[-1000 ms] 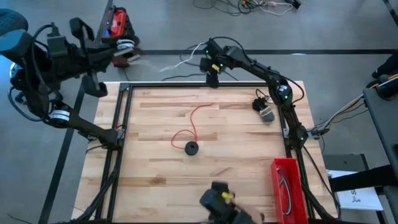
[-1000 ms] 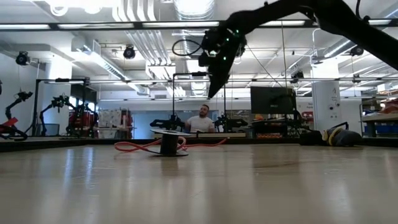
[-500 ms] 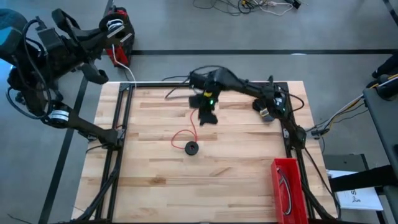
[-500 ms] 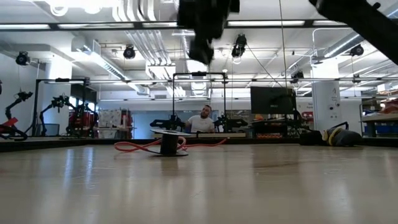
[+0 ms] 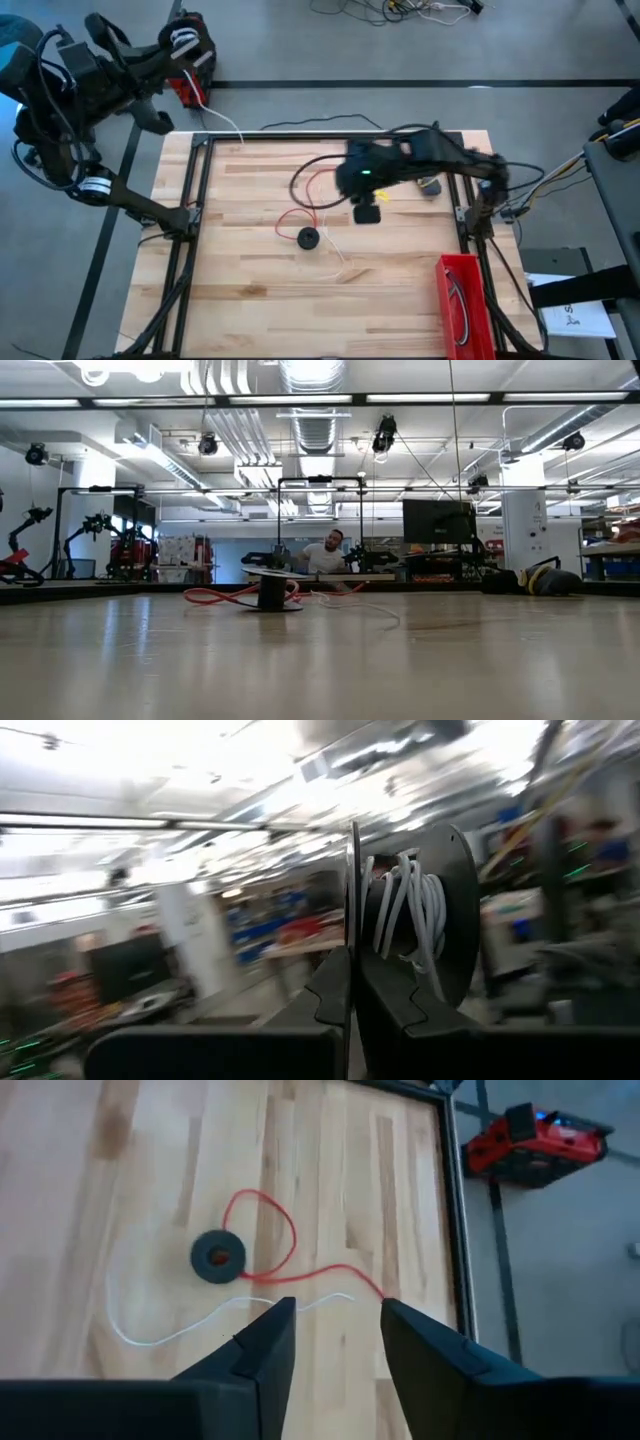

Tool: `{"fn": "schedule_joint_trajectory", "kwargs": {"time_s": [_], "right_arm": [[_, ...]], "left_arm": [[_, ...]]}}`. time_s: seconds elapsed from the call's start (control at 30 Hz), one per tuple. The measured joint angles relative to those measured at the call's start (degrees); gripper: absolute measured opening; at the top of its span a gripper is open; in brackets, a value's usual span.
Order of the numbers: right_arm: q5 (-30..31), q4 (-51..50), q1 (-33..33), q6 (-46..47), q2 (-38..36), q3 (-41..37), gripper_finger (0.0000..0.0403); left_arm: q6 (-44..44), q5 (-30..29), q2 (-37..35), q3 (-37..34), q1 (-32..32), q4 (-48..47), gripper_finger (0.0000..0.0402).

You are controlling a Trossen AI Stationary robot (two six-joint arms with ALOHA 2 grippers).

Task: Coil cords
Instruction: Uncoil the white wire from the spool

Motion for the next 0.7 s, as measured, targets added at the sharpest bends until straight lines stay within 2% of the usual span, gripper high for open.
{"fn": "schedule_joint_trajectory", "kwargs": {"time_s": [0.03, 0.07, 0.23, 0.33, 0.43, 0.5, 0.7], "right_arm": [[3.59, -0.03, 0.5, 0.79, -1.24, 0.0, 0.0146], [4.67, -0.19, 0.74, 1.55, -2.19, -0.07, 0.0142], [5.17, -1.12, 0.8, 7.45, -3.67, -0.94, 0.0138], [5.58, 0.3, 0.46, 10.26, -2.85, -4.01, 0.0144], [7.94, 4.83, -0.25, 15.75, -0.99, -9.9, 0.0153], [9.47, 10.04, -1.34, 22.93, 0.43, -14.79, 0.0157], [5.96, 28.06, -6.46, 34.64, 2.25, -32.03, 0.0148]], "left_arm": [[-1.33, 1.9, 0.02, 0.0, 0.0, 0.0, 0.0], [-2.71, 3.73, 0.19, 0.0, 0.02, 0.05, 0.0], [-8.61, 13.61, 0.63, 0.0, 0.0, -0.78, 0.0], [-11.02, 17.03, 0.69, 0.0, 0.0, -1.33, 0.0], [-12.29, 18.51, 0.63, 0.0, 0.0, -2.31, 0.0], [-13.04, 18.77, 0.63, 0.0, 0.0, -3.39, 0.0], [-13.92, 18.91, 0.37, 0.0, 0.0, -5.89, 0.0]]}}
